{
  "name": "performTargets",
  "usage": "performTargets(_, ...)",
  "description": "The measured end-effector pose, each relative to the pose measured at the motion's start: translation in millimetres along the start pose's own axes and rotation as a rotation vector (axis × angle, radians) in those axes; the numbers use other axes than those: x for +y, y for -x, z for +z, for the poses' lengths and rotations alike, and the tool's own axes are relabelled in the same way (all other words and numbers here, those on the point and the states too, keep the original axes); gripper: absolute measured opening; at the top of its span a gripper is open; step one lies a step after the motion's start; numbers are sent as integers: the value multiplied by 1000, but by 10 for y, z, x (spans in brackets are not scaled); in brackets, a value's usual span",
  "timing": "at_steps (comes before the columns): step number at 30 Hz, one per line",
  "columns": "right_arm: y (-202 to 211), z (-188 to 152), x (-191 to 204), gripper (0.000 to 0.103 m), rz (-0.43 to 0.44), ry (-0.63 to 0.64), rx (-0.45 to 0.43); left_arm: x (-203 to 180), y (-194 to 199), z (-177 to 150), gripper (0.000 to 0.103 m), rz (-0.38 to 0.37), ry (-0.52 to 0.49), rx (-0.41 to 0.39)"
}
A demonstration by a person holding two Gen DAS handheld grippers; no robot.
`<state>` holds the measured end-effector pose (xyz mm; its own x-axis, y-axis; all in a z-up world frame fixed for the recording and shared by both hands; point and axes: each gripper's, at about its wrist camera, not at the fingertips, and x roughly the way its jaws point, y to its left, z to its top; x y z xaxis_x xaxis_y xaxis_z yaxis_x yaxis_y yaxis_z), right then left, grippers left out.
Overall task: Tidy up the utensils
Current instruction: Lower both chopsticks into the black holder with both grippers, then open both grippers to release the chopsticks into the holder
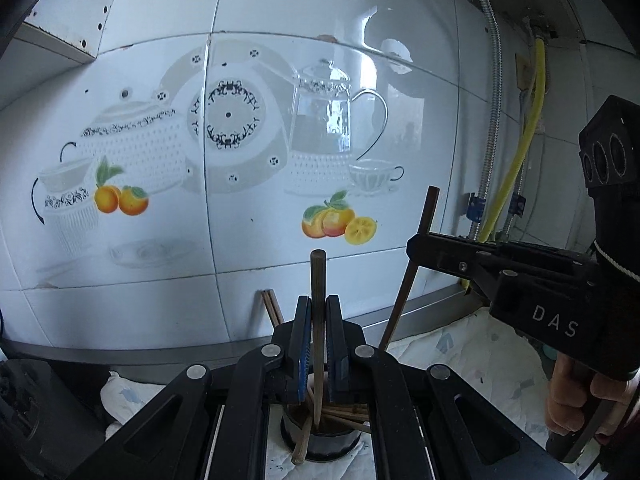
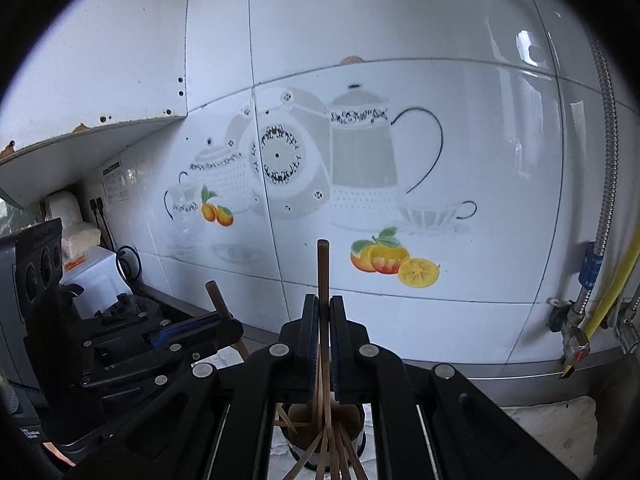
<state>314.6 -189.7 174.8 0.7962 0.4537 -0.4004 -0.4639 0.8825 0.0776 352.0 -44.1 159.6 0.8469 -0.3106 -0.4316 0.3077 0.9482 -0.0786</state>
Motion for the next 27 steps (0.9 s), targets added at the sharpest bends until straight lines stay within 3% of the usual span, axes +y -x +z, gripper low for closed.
performTargets(13, -141, -194, -63, 9, 4, -10, 98, 41, -66, -128, 9, 25, 16, 69)
performTargets(18, -60, -192, -23, 18, -25, 10, 91, 35, 97, -109, 11, 35, 20, 72)
performTargets(19, -33, -191, -17, 20, -25, 11, 89, 35, 141, -109, 18, 40, 20, 71)
performTargets(22, 54, -195, -2, 23, -30, 10, 85, 36, 329, -105, 50, 71, 21, 45)
performTargets(24, 122, -209, 20, 27, -33, 13, 81, 34, 467, -109, 52, 72, 19, 32)
performTargets(27, 263, -249, 69, 32, -37, 20, 77, 24, 677, -133, 62, 69, 23, 28)
